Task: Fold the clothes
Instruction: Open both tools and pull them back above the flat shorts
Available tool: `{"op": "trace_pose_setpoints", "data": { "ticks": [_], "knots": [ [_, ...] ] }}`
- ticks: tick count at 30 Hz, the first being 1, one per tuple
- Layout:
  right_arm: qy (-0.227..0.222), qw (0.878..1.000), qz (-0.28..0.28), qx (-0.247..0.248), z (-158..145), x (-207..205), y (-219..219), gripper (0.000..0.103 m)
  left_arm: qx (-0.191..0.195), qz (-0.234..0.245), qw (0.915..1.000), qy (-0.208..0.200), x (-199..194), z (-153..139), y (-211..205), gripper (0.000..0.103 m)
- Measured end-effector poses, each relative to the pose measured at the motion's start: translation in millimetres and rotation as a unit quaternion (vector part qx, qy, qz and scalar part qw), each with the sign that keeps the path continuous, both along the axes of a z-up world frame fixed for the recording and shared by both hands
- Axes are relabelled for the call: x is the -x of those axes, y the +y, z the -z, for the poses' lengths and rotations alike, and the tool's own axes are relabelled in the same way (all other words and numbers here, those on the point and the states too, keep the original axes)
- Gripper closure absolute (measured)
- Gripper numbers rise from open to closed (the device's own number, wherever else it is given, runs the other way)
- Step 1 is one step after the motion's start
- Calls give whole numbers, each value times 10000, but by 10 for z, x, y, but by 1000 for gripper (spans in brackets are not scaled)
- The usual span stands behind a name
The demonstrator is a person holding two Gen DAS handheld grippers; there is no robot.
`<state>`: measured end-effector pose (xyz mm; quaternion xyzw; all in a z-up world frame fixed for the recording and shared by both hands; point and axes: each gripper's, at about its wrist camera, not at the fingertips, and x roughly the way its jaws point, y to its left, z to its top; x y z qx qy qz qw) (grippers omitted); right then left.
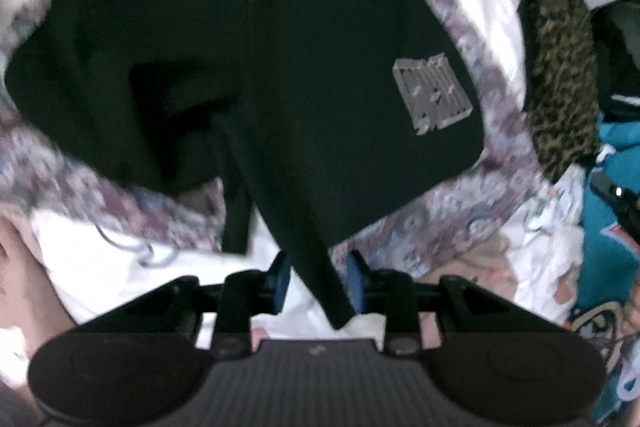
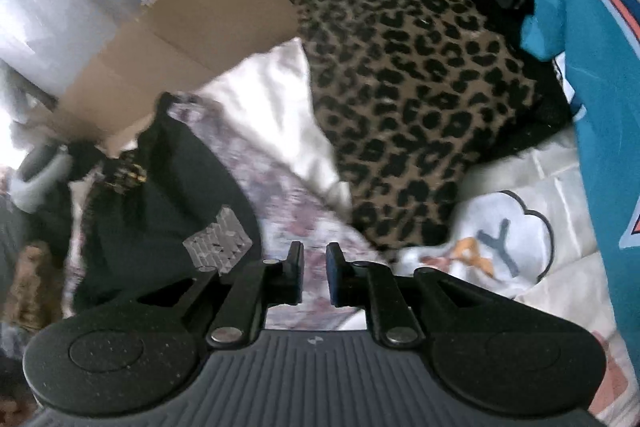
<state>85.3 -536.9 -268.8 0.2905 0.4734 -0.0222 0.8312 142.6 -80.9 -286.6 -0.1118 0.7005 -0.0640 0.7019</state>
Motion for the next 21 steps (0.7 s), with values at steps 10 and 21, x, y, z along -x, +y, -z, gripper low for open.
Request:
{"op": "trace_pose_setpoints", "data": {
  "ticks": [10, 21],
  "knots": [
    [-115, 9999, 11, 7, -893, -11, 201, 76, -4, 509, 9976, -466, -377, -1037, 114, 68],
    [-271, 9995, -135, 20, -1821, -42, 497, 75, -561, 707, 9930, -757, -572, -2322, 741, 68]
  ]
}}
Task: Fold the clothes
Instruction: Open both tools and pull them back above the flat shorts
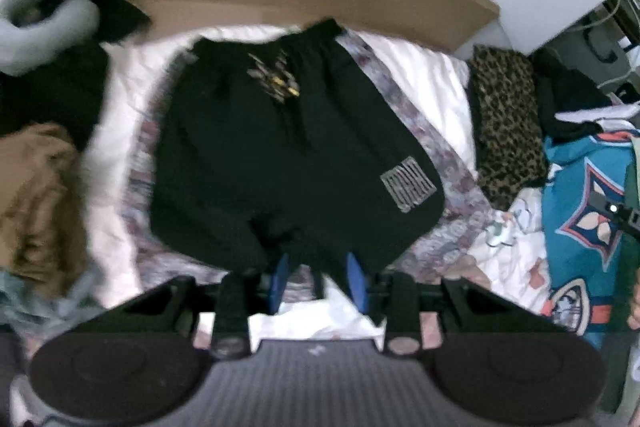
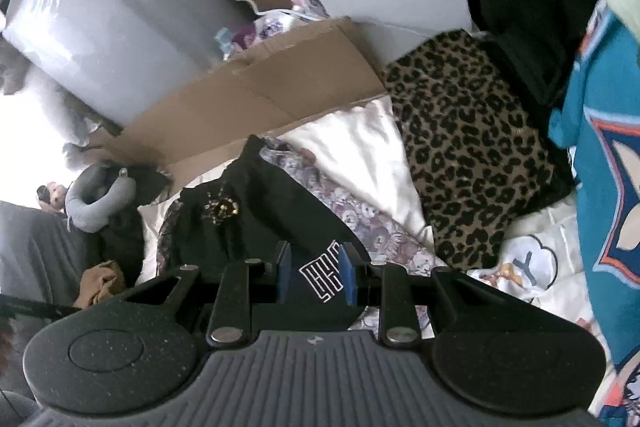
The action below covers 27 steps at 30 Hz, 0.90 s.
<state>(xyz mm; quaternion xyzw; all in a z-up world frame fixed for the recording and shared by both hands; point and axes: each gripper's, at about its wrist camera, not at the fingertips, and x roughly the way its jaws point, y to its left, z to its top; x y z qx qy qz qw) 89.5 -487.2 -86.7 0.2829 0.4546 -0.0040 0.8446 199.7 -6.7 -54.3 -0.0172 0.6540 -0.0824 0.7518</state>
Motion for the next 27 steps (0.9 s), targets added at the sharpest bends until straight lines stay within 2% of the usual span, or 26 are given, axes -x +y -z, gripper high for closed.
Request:
{"op": "trace_pose_setpoints", "data": {
  "ticks": [5, 7, 11, 13, 21, 27],
  "knots": [
    [33, 9992, -271, 292, -374, -43, 273, 74, -143, -191, 9997, -58, -17, -362, 396, 68],
    [32, 9988, -359, 346, -519, -76, 383, 66, -188, -134, 9997, -123, -4, -495, 518, 68],
    [58, 9982, -483, 363, -891, -180, 592, 64, -208, -197, 9988, -391, 0, -789, 717, 68],
    [62, 9978, -502, 424, -1109, -254, 694, 60, -189, -196, 9985, -478, 4, -892, 781, 68],
    [74, 9966, -557, 598, -1806, -448, 1049, 59, 54, -275, 9978, -605, 80, -986, 1050, 67],
    [82, 9953, -651, 711, -1976, -462, 1329, 54, 180, -337, 9974, -603, 281, -878, 1247, 67]
  ]
}}
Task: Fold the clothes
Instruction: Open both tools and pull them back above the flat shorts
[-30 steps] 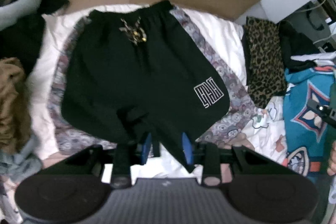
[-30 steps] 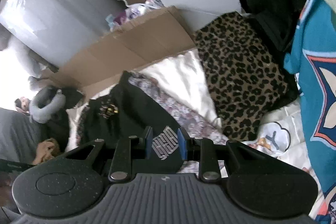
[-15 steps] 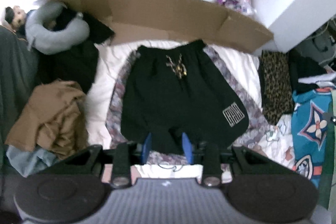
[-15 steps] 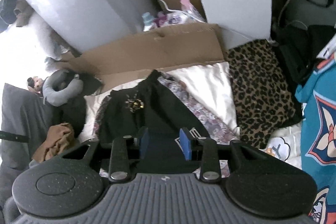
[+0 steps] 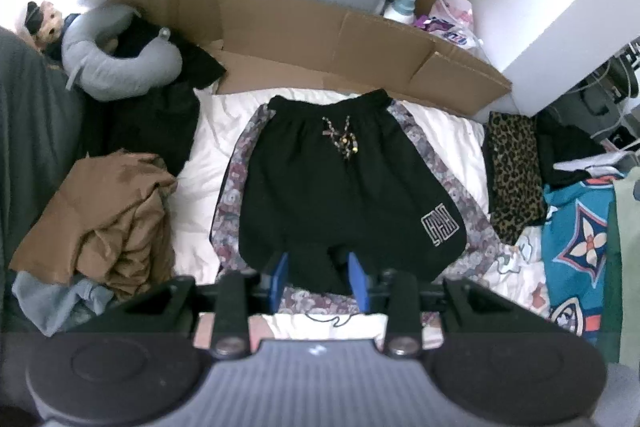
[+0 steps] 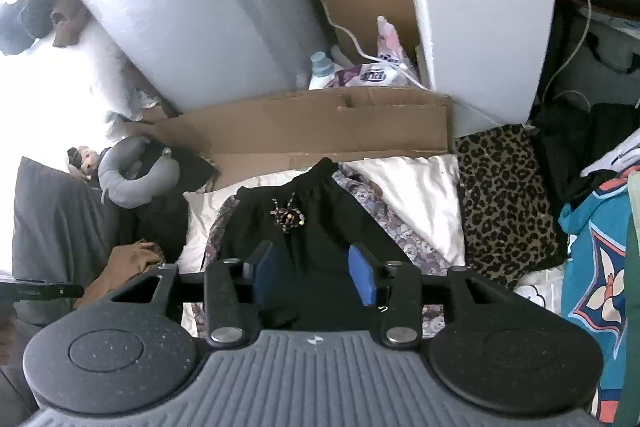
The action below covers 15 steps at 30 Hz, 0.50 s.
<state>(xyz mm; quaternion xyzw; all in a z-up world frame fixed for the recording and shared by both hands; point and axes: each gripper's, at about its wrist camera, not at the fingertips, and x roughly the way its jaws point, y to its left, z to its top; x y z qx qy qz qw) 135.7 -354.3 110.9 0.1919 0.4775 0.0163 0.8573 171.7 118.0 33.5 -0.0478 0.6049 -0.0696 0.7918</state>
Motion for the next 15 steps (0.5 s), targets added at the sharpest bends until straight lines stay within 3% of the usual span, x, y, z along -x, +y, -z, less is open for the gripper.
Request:
{"op": "trace_pose_setpoints", "data": {
  "ticks": [11, 15],
  "knots": [
    [227, 9994, -274, 28, 520, -130, 522, 54, 232, -466, 9985, 162, 201, 635, 573, 66],
    [-132, 9991, -381, 84, 791, -57, 744, 54, 51, -586, 9981, 195, 260, 967, 706, 66]
  ]
}}
